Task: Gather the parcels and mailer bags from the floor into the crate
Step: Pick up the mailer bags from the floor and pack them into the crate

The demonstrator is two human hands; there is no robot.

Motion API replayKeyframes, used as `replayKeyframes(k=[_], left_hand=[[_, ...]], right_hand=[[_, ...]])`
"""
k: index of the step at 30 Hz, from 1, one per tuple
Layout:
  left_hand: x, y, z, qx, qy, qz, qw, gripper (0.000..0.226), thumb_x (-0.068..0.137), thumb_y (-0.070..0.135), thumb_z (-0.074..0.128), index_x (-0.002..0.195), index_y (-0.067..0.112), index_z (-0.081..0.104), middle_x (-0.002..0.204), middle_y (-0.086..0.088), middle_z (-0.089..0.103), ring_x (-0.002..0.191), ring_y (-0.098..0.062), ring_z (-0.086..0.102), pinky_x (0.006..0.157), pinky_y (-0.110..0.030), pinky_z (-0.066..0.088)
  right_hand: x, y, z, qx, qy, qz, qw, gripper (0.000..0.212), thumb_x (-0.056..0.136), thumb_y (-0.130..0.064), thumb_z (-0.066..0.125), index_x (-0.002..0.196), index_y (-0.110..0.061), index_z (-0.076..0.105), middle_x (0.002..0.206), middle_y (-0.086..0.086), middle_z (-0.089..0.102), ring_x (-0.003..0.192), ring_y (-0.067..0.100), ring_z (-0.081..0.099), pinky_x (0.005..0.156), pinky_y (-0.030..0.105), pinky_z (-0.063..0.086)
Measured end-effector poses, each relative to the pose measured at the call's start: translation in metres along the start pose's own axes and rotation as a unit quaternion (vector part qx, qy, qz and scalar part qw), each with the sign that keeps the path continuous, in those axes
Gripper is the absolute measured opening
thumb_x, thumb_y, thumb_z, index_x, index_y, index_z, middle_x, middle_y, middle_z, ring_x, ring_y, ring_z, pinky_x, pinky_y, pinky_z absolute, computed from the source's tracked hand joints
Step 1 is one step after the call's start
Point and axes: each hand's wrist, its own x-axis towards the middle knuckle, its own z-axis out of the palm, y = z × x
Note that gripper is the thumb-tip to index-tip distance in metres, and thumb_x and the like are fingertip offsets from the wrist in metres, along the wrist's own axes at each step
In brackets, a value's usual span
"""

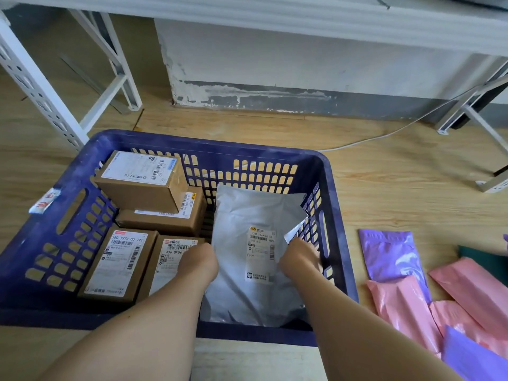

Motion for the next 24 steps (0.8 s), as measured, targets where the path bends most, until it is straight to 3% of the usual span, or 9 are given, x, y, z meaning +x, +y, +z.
replayKeyframes(k=[10, 14, 17, 21, 24], left_hand=[[0.004, 0.006, 0.001, 0.077, 0.007, 0.006, 0.997, 0.033, 0.091, 0.001, 0.039, 0.119, 0.003, 0.056, 0.124, -0.014, 0.057, 0.113, -0.031, 0.056, 0.084, -0.033, 0.047], [0.007, 0.006, 0.000, 0.106, 0.007, 0.018, 0.994, 0.032, 0.090, 0.002, 0.042, 0.118, 0.004, 0.056, 0.123, -0.013, 0.056, 0.114, -0.031, 0.055, 0.086, -0.033, 0.046], [0.009, 0.008, 0.000, 0.118, 0.003, 0.027, 0.993, 0.032, 0.090, 0.004, 0.042, 0.119, 0.005, 0.055, 0.123, -0.013, 0.056, 0.113, -0.030, 0.055, 0.085, -0.033, 0.046], [0.010, 0.013, -0.001, 0.108, 0.052, 0.052, 0.991, 0.034, 0.089, 0.000, 0.044, 0.123, 0.005, 0.044, 0.122, -0.015, 0.057, 0.113, -0.034, 0.056, 0.081, -0.038, 0.046], [0.014, 0.018, -0.001, 0.113, 0.049, 0.092, 0.988, 0.035, 0.088, 0.004, 0.049, 0.122, 0.006, 0.040, 0.120, -0.015, 0.057, 0.112, -0.034, 0.056, 0.080, -0.038, 0.046]], right_hand=[[0.010, -0.003, 0.010, 0.007, 0.001, 0.001, 1.000, 0.044, 0.090, -0.005, 0.048, 0.134, -0.012, 0.041, 0.126, 0.008, 0.055, 0.115, 0.025, 0.054, 0.086, 0.035, 0.049], [0.008, -0.003, 0.010, -0.005, 0.064, -0.055, 0.996, 0.044, 0.093, -0.003, 0.043, 0.134, -0.013, 0.032, 0.114, 0.010, 0.059, 0.095, 0.024, 0.057, 0.065, 0.032, 0.045], [0.007, -0.003, 0.006, -0.013, 0.115, -0.109, 0.987, 0.047, 0.091, 0.001, 0.045, 0.133, -0.015, 0.033, 0.119, 0.011, 0.054, 0.097, 0.028, 0.060, 0.060, 0.032, 0.044], [0.008, -0.005, 0.010, -0.057, 0.065, -0.202, 0.976, 0.045, 0.089, -0.001, 0.048, 0.132, -0.015, 0.047, 0.126, 0.009, 0.047, 0.104, 0.029, 0.057, 0.080, 0.036, 0.054], [0.015, -0.007, 0.019, -0.077, 0.013, -0.232, 0.970, 0.042, 0.087, -0.005, 0.055, 0.127, -0.017, 0.054, 0.126, 0.006, 0.044, 0.108, 0.028, 0.054, 0.090, 0.041, 0.052]])
